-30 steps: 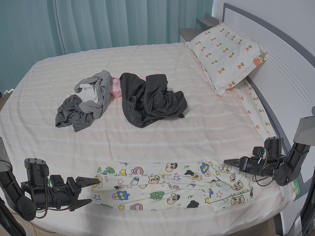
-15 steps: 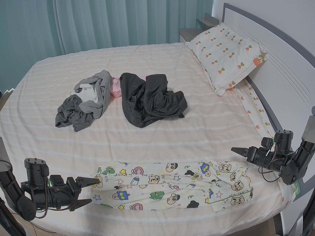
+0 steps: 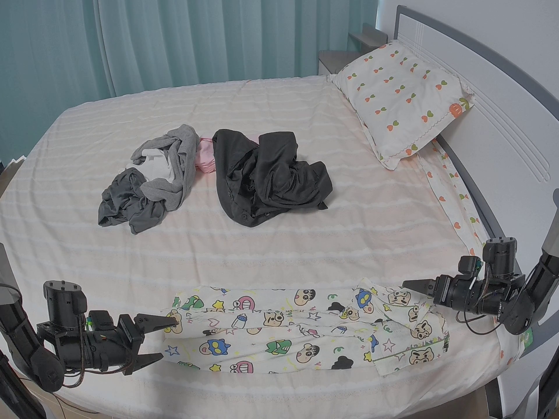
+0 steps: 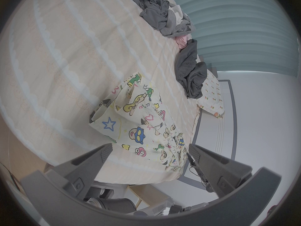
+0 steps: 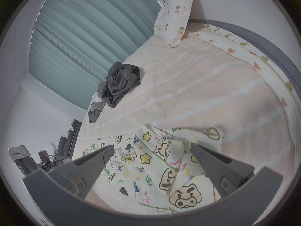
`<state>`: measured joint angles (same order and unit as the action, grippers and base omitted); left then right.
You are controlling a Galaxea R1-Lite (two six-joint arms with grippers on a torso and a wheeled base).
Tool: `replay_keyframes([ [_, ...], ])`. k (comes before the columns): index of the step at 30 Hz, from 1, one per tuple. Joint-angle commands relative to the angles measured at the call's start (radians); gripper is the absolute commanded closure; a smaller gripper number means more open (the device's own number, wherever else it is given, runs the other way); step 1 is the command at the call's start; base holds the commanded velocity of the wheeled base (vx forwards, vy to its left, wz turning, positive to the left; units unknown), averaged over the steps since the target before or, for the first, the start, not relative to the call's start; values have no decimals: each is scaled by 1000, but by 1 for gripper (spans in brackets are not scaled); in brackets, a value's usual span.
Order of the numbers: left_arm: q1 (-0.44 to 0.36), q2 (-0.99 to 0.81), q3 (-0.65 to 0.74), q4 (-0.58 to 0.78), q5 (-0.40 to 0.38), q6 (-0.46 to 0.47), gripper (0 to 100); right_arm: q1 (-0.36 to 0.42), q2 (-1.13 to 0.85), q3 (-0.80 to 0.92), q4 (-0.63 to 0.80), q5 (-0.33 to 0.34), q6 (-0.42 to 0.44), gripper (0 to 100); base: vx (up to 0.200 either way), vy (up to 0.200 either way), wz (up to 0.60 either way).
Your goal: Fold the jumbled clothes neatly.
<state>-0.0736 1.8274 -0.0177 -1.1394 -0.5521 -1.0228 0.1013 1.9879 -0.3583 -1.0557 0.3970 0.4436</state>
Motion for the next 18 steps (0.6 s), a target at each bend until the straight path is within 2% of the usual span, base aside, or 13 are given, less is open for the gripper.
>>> replay_keyframes([
  [1, 0, 0, 10, 0, 0, 0, 0, 3, 35, 5, 2, -1, -3, 0, 0, 0, 0],
  [16, 0, 0, 10, 0, 0, 0, 0, 3, 138, -19, -1, -1, -17, 0, 0, 0, 0],
  [17, 0, 0, 10, 0, 0, 0, 0, 3, 138, -19, -1, -1, -17, 100, 0, 0, 0],
  [18, 0, 0, 10, 0, 0, 0, 0, 3, 137, -21, -3, -3, -17, 100, 0, 0, 0],
])
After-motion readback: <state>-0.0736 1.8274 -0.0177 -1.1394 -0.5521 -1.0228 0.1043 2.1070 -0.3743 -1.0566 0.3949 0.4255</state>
